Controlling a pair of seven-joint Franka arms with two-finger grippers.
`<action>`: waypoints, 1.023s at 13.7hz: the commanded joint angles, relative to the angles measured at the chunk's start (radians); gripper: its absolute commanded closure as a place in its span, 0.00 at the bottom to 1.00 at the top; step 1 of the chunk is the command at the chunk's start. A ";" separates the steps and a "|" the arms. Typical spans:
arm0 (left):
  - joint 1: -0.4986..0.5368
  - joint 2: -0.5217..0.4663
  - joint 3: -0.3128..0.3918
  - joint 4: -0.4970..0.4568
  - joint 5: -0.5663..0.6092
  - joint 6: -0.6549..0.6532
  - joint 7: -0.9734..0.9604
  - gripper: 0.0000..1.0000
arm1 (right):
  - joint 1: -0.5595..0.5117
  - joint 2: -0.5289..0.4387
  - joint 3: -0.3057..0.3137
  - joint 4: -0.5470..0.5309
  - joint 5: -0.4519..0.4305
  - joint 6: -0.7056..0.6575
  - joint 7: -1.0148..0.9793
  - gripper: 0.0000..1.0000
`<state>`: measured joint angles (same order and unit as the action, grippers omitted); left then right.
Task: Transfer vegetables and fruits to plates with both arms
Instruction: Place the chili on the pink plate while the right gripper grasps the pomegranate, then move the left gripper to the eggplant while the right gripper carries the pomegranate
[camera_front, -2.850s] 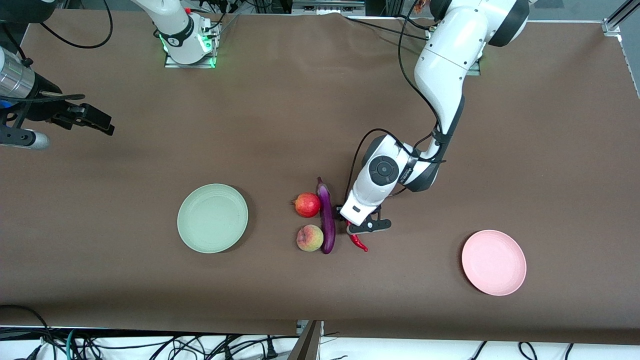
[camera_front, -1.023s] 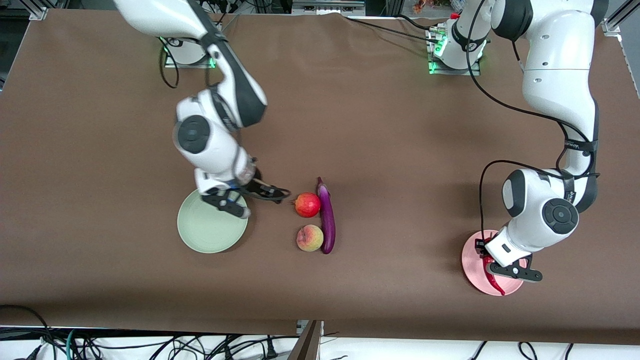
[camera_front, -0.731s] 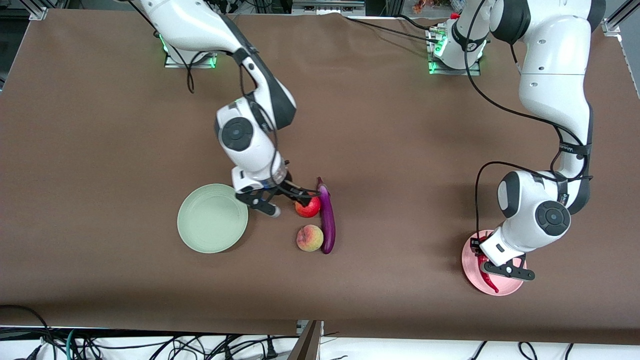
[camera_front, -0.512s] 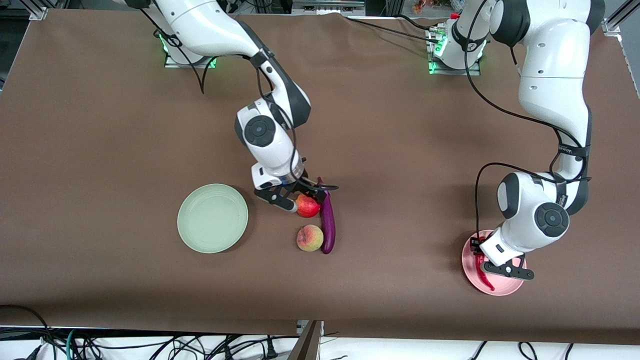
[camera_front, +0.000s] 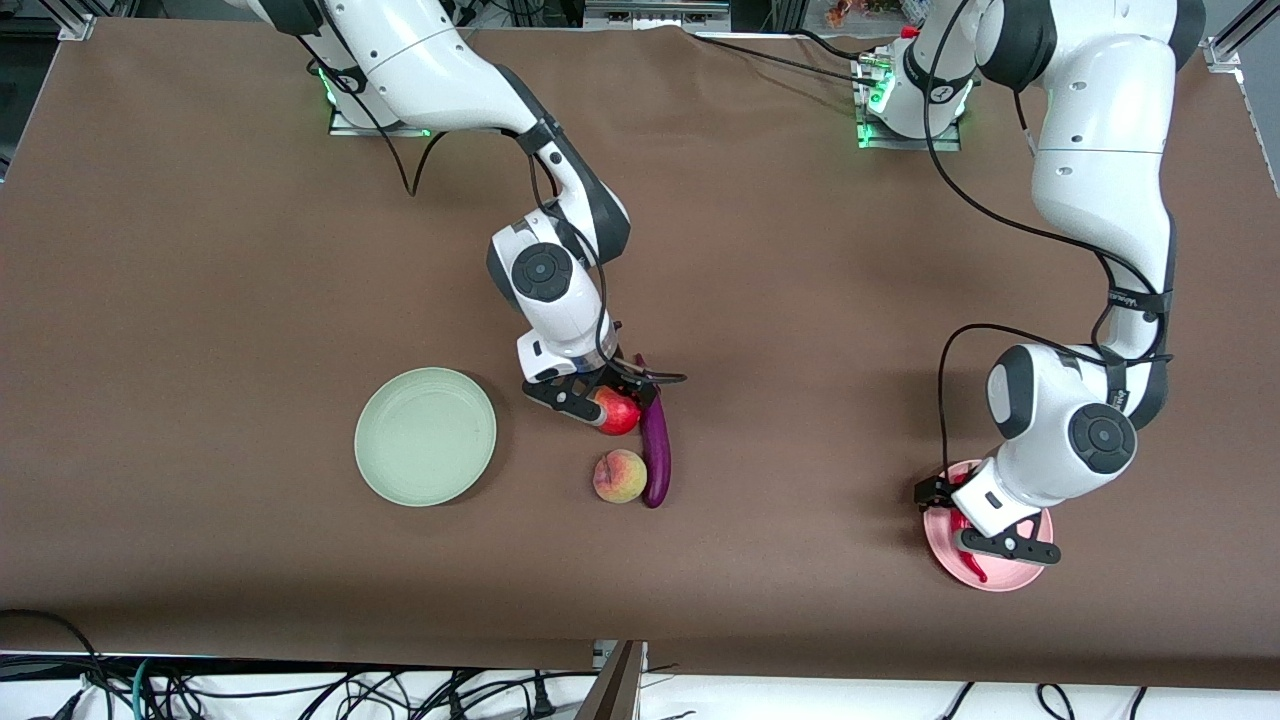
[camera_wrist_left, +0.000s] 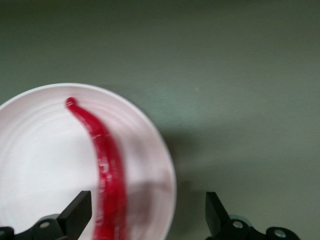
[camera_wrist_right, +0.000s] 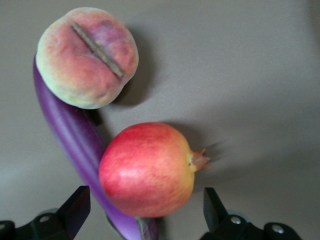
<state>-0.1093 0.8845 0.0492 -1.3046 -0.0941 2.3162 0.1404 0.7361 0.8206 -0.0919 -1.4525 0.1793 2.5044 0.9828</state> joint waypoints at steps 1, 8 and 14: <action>-0.061 -0.009 0.004 0.007 -0.019 -0.014 -0.092 0.00 | 0.003 0.034 -0.009 0.030 -0.023 0.025 0.014 0.00; -0.219 -0.007 0.004 0.005 -0.018 -0.012 -0.386 0.00 | -0.001 0.042 -0.012 0.034 -0.026 0.039 0.005 0.40; -0.337 0.010 0.004 -0.002 -0.018 -0.001 -0.556 0.00 | -0.015 0.002 -0.026 0.034 -0.027 0.010 -0.019 0.87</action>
<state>-0.4043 0.8890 0.0398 -1.3057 -0.0964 2.3150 -0.3758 0.7329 0.8447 -0.1213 -1.4335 0.1681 2.5439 0.9746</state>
